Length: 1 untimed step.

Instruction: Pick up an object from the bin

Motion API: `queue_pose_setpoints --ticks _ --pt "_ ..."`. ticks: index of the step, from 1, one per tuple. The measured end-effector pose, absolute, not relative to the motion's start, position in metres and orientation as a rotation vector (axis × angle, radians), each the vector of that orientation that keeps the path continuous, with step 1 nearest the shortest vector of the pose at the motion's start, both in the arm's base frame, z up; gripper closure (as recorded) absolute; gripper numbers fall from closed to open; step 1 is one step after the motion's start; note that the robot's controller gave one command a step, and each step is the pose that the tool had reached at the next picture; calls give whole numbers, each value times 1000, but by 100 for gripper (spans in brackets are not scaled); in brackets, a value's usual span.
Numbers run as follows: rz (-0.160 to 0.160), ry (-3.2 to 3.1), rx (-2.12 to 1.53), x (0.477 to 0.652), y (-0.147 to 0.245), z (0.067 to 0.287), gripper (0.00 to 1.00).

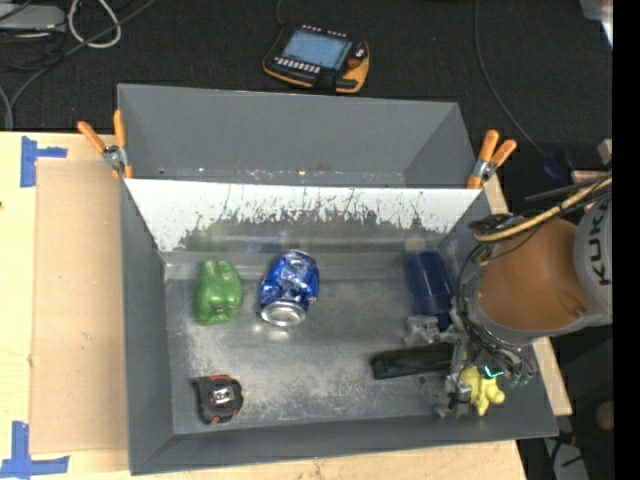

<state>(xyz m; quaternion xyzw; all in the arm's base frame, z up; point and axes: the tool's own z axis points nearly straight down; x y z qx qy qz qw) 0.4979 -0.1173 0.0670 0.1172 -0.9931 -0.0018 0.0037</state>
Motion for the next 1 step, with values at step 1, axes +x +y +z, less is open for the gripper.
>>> queue_pose_setpoints --ticks 1 --pt "-7 -3104 427 505 -116 69 0"
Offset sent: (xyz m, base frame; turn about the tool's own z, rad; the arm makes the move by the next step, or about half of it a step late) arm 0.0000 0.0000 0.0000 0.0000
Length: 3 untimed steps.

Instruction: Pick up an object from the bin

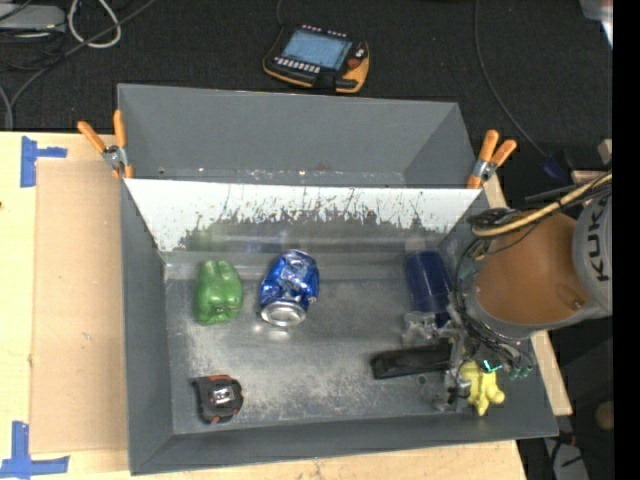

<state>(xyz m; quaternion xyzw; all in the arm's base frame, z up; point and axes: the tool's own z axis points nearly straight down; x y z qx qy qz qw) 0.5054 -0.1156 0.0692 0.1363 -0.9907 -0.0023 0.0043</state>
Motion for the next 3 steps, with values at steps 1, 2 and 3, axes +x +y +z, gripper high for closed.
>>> queue_pose_setpoints --ticks 1,2,3 --pt "-8 -3101 441 507 -115 69 0" --pt "-6 -3096 464 500 -100 69 0" --pt "-24 -3073 553 491 -84 87 0"
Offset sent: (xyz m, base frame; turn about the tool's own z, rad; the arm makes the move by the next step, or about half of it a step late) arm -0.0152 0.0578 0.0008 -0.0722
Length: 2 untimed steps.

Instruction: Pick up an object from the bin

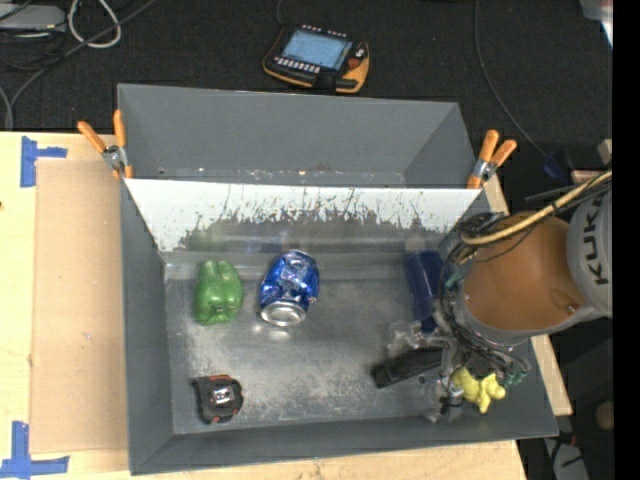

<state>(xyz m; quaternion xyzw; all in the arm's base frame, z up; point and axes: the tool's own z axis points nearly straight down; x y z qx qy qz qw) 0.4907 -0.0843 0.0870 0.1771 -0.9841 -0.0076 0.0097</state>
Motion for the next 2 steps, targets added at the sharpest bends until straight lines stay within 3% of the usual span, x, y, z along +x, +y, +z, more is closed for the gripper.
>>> queue_pose_setpoints --ticks 1,2 --pt "-14 -3055 719 475 -79 73 100" --pt "-13 -3054 727 475 -78 73 100"
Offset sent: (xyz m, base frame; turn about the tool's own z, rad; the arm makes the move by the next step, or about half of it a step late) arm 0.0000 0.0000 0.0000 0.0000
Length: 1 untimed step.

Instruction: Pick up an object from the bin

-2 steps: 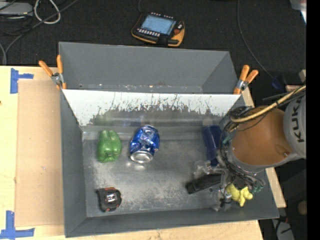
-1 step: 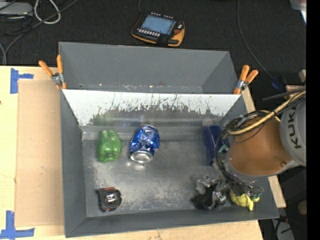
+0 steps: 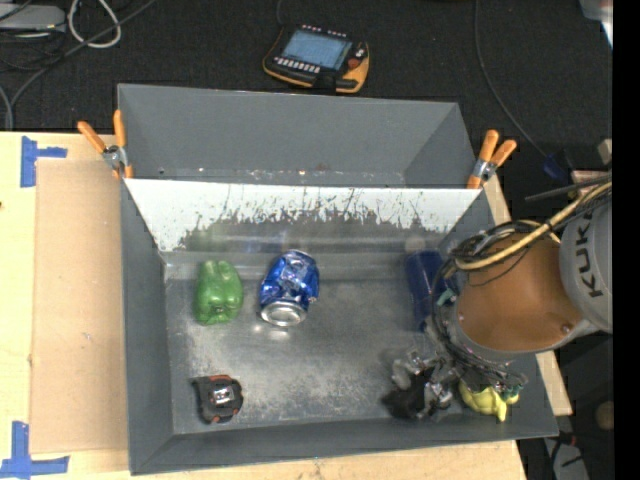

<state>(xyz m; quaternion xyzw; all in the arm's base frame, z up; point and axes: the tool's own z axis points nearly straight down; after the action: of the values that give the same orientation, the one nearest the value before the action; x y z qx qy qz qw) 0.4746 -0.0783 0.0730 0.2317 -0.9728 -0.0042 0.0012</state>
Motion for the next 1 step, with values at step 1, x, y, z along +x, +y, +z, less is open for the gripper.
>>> queue_pose_setpoints --ticks 1 --pt "-13 -3054 729 475 -78 73 100"
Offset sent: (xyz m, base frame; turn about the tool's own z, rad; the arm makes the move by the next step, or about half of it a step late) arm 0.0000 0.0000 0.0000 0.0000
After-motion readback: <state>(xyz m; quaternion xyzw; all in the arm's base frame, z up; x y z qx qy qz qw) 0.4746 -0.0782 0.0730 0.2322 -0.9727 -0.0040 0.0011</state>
